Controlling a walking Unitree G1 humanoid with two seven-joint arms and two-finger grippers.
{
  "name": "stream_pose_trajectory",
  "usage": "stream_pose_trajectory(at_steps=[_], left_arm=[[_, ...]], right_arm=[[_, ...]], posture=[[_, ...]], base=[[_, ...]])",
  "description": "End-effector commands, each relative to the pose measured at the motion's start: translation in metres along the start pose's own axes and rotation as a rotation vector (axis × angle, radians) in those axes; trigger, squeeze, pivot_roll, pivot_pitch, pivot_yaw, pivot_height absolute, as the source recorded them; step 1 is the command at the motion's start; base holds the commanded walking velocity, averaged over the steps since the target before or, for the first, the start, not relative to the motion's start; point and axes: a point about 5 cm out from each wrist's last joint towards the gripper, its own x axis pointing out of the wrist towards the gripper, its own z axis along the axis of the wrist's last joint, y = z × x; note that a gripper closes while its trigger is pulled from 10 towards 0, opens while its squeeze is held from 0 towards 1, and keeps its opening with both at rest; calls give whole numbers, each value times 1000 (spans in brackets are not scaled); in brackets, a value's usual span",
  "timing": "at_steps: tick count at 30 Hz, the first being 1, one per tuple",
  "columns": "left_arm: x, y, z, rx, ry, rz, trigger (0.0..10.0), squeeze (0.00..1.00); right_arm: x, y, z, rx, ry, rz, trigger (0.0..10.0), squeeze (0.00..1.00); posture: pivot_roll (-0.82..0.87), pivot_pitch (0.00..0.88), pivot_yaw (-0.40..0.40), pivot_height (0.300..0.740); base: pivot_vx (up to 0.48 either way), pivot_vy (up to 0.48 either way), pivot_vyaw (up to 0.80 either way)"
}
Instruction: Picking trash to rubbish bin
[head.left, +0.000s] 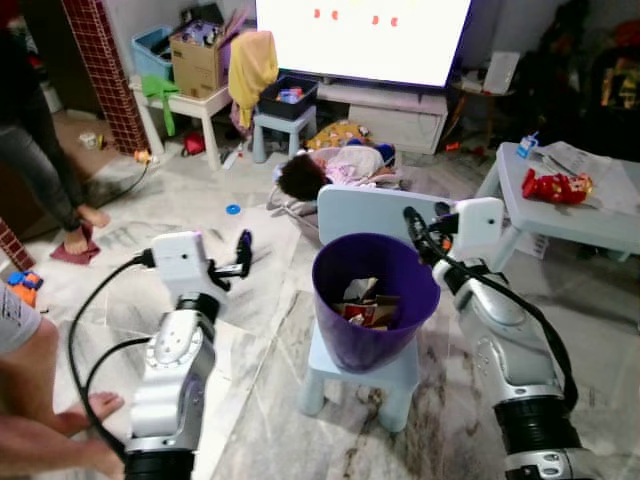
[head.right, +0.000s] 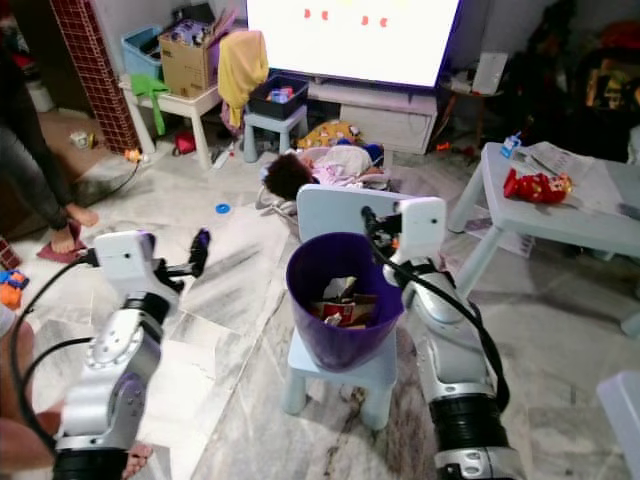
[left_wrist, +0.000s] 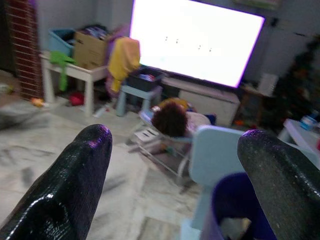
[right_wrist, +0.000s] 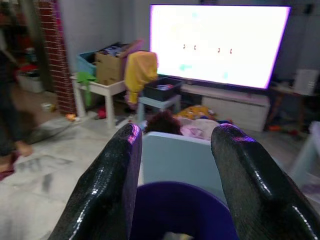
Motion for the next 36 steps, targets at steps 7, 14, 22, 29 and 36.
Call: stream_pose_trajectory(at_steps=[7, 14, 22, 29, 36], left_arm=[[1, -8, -2, -6, 14, -32, 10000, 0], [2, -9, -2, -4, 8, -37, 10000, 0], [2, -11, 0, -9, -1, -61, 10000, 0], [1, -14, 1, -8, -9, -97, 10000, 0], [1, -14, 3, -6, -19, -110, 10000, 0]], right_arm=[[-1, -8, 3, -9, -5, -23, 10000, 0], [-1, -8, 4, -9, -8, -22, 10000, 0], [0, -8, 4, -9, 0, -22, 10000, 0], [0, -7, 3, -10, 1, -21, 10000, 0], [-1, -8, 4, -13, 1, -24, 10000, 0]], posture=[[17, 0, -26, 740], [15, 0, -26, 740], [15, 0, -27, 740], [14, 0, -26, 740], [14, 0, -25, 740]], base=[[0, 469, 0], [0, 40, 0], [0, 0, -237], [0, 0, -788], [0, 0, -788]])
